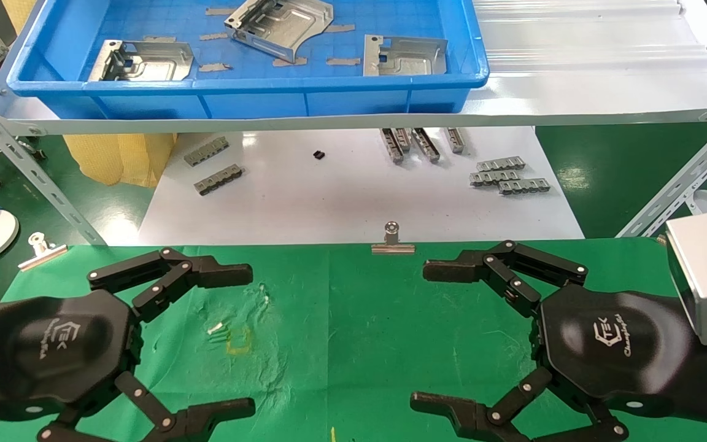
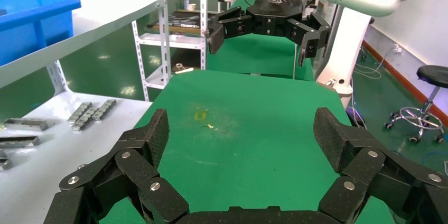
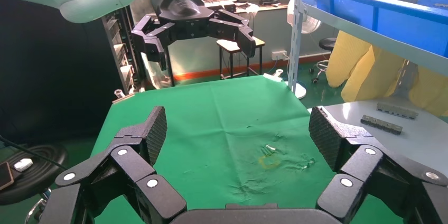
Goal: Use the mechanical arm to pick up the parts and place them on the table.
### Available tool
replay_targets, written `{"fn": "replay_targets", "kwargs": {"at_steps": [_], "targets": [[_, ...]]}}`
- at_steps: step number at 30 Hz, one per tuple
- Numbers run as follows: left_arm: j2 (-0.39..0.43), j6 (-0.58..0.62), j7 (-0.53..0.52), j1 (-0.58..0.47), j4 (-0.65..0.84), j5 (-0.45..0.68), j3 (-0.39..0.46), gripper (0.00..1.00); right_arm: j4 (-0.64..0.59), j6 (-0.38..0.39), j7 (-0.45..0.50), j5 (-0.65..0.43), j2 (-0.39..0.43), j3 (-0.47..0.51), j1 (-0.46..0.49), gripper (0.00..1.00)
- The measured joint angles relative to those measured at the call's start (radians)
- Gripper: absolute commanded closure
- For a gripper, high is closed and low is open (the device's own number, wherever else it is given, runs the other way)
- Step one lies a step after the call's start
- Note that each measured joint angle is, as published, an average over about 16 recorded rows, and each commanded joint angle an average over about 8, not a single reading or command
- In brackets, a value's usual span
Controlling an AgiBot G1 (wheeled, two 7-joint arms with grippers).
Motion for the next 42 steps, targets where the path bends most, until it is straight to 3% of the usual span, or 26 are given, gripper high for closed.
{"fn": "replay_targets", "kwargs": {"at_steps": [2, 4, 6, 42], "targets": [[0.000, 0.000, 0.000, 0.000, 0.000, 0.000, 0.000, 0.00, 0.000, 0.000, 0.000, 0.000, 0.000, 0.000, 0.000, 0.72], [0.000, 0.000, 0.000, 0.000, 0.000, 0.000, 0.000, 0.00, 0.000, 0.000, 0.000, 0.000, 0.000, 0.000, 0.000, 0.79], [0.000, 0.000, 0.000, 0.000, 0.000, 0.000, 0.000, 0.00, 0.000, 0.000, 0.000, 0.000, 0.000, 0.000, 0.000, 1.00], [0.005, -0.003, -0.002, -0.012, 0.000, 0.005, 0.001, 0.00, 0.000, 0.000, 0.000, 0.000, 0.000, 0.000, 0.000, 1.00]]}}
